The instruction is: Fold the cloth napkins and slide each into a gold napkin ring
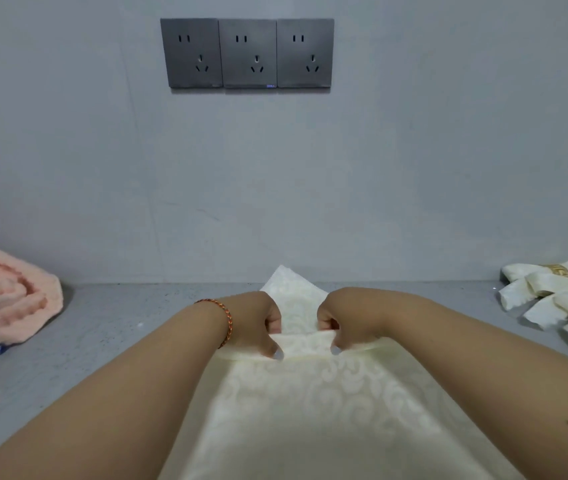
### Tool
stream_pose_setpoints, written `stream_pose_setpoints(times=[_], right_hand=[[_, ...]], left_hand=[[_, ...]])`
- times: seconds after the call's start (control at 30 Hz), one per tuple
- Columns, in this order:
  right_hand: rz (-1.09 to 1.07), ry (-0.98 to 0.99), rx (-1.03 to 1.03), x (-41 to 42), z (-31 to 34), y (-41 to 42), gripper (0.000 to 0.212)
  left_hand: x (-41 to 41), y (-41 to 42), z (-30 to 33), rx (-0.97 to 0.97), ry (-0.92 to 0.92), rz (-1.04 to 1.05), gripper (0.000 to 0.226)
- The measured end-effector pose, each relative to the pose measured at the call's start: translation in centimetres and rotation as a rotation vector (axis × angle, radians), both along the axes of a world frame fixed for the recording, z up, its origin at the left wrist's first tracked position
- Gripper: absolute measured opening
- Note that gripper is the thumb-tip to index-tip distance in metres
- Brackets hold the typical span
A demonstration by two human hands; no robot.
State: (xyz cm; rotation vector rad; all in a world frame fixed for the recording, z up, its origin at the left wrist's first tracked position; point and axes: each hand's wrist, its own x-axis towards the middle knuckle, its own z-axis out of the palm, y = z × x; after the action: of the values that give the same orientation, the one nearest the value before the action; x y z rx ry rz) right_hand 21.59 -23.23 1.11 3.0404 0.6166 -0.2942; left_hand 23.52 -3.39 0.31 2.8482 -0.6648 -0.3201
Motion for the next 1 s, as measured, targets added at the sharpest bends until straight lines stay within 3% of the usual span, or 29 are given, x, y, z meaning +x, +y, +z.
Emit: stream_pose_setpoints(times=[0.17,0.33,0.5,0.63,0.73,0.8,0.9,1.0], right_hand=[[0.064,-0.267,0.013,-2.4,-1.2,0.0,0.031],[0.133,-0.347,-0.075,-4.0,-1.5,0.3,0.024],[0.083,-0.12,-0.088,-4.7,-0.7,-0.2,0.026],[-0.024,-0.032,0.066,-4.2,0.3,-0.9,0.017],[-0.059,0.018,0.193,-3.4,0.3,-1.2,0.004],[-0.081,0.057,0.199,-2.8,0.1,-1.4,0.013],[-0.122,0.084,0.131,-2.6,0.1,-1.5,0.031],[-0.101,0.059,0.069,-3.3,0.4,-1.2,0.033]], left_hand=[[-2.4,0.0,-0.9,-0.076,-0.213,-0.024,0.03],[-4.6,0.0,-0.6,-0.024,-0.218,-0.046,0.014],[-5.5,0.1,-0.3,0.066,-0.092,-0.008,0.014],[-4.9,0.0,0.0,-0.047,-0.029,0.114,0.045],[-4.5,-0.3,0.0,-0.043,-0.025,0.084,0.022],[-4.1,-0.3,-0.1,-0.008,-0.015,0.082,0.021],[-4.1,-0.1,0.2,0.051,0.009,0.115,0.044],[-4.5,-0.3,0.1,0.073,-0.029,0.108,0.036]])
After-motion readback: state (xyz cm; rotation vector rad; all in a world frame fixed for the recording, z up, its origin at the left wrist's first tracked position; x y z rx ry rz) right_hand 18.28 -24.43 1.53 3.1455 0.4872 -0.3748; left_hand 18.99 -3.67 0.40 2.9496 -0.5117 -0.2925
